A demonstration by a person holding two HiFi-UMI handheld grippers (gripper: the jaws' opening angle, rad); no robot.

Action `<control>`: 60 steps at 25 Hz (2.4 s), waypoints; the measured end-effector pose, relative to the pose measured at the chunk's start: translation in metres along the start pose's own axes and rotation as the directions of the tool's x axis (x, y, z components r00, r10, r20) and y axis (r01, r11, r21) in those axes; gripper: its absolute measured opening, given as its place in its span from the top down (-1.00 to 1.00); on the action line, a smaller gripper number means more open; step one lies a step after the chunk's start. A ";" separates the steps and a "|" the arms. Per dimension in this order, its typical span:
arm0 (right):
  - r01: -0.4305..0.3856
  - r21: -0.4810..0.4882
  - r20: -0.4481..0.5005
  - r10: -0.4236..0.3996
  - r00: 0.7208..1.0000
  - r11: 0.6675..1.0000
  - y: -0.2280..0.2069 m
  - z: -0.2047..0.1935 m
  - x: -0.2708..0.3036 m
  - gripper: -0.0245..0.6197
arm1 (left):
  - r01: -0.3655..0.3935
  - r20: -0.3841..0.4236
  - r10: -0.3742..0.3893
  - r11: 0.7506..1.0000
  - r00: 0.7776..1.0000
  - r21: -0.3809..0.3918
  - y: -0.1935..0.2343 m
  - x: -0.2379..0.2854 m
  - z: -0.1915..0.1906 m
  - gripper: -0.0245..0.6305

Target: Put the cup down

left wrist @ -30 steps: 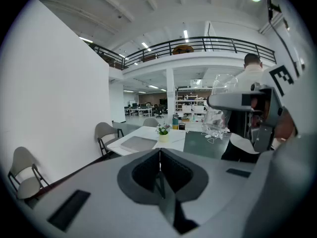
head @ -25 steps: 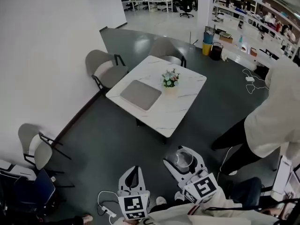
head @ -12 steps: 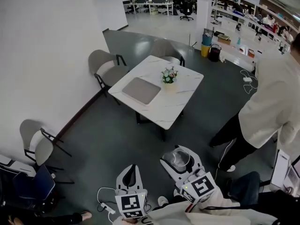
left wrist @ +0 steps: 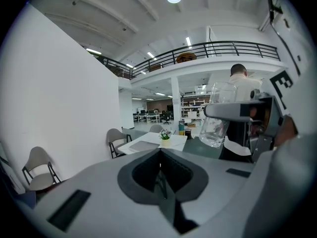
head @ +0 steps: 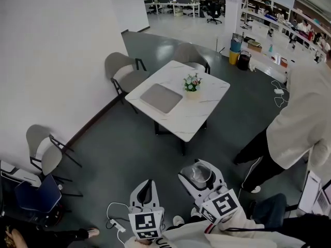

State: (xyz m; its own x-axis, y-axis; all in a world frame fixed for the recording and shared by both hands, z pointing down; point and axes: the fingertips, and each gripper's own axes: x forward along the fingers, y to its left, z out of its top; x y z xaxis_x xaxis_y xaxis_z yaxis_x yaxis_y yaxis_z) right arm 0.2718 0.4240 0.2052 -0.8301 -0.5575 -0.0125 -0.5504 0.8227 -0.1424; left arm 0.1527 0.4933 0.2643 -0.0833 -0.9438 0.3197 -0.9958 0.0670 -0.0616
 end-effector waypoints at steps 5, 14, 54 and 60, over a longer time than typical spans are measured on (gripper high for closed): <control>-0.020 0.013 0.000 0.020 1.000 1.000 -0.011 -0.001 0.000 0.05 | -0.022 0.002 0.022 1.000 1.000 0.002 -0.007 0.007 0.002 0.90; -0.049 0.021 -0.004 0.049 0.999 0.999 -0.042 -0.001 -0.002 0.05 | -0.055 0.019 0.055 0.998 0.998 -0.001 -0.029 0.027 0.013 0.90; 0.176 0.041 -0.008 -0.175 0.984 0.984 -0.143 -0.031 0.340 0.06 | 0.156 -0.020 -0.155 0.986 0.988 0.063 0.194 0.330 0.059 0.90; 0.229 0.039 -0.039 -0.228 0.973 0.973 -0.151 -0.039 0.401 0.06 | 0.210 -0.039 -0.209 0.977 0.977 0.047 0.238 0.381 0.061 0.90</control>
State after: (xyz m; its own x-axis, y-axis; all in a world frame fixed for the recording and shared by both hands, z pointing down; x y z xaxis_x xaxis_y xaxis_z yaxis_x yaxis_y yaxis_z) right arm 0.0180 0.0808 0.2606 -0.6859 -0.7254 0.0588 -0.7220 0.6682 -0.1795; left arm -0.1142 0.1303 0.3137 0.1249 -0.9239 0.3618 -0.9883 -0.1481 -0.0371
